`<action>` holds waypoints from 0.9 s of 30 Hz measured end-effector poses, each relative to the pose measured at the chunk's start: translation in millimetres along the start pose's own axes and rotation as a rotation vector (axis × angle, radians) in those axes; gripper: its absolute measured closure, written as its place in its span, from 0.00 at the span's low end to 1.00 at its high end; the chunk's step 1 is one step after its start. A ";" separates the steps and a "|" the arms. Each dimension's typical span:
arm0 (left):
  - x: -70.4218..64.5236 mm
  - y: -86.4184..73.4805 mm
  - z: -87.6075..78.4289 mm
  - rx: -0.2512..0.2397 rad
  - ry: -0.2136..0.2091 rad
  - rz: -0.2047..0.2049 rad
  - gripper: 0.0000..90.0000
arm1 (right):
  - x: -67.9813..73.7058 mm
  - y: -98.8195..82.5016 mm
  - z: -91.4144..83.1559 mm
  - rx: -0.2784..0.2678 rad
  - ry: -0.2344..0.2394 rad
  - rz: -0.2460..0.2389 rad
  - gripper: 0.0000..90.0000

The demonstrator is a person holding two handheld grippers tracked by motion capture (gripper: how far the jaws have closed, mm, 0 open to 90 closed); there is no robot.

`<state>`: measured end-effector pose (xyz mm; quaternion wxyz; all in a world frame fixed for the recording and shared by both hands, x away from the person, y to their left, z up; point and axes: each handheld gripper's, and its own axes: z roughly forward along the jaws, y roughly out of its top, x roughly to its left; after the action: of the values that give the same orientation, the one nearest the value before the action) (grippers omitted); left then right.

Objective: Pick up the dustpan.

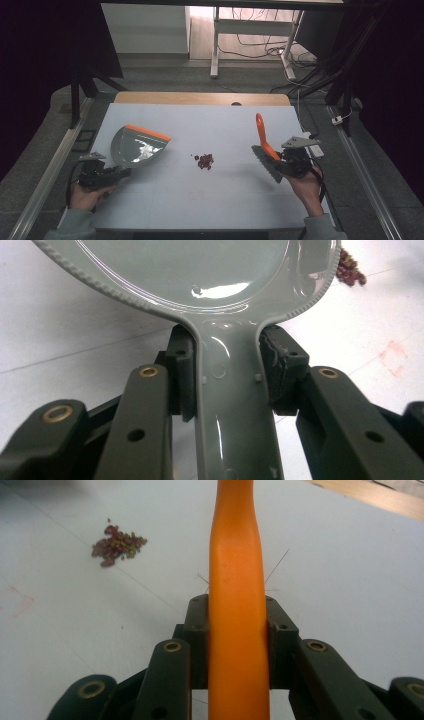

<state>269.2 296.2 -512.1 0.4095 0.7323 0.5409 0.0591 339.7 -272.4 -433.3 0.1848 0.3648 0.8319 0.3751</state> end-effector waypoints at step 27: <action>-24.1 7.7 -8.2 0.002 -0.107 0.188 0.69 | 2.6 -2.1 -1.2 -0.030 0.040 -0.033 0.79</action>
<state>260.7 279.7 -493.0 0.4297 0.7822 0.4474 0.0577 336.3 -272.0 -434.2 0.1799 0.3406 0.8357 0.3915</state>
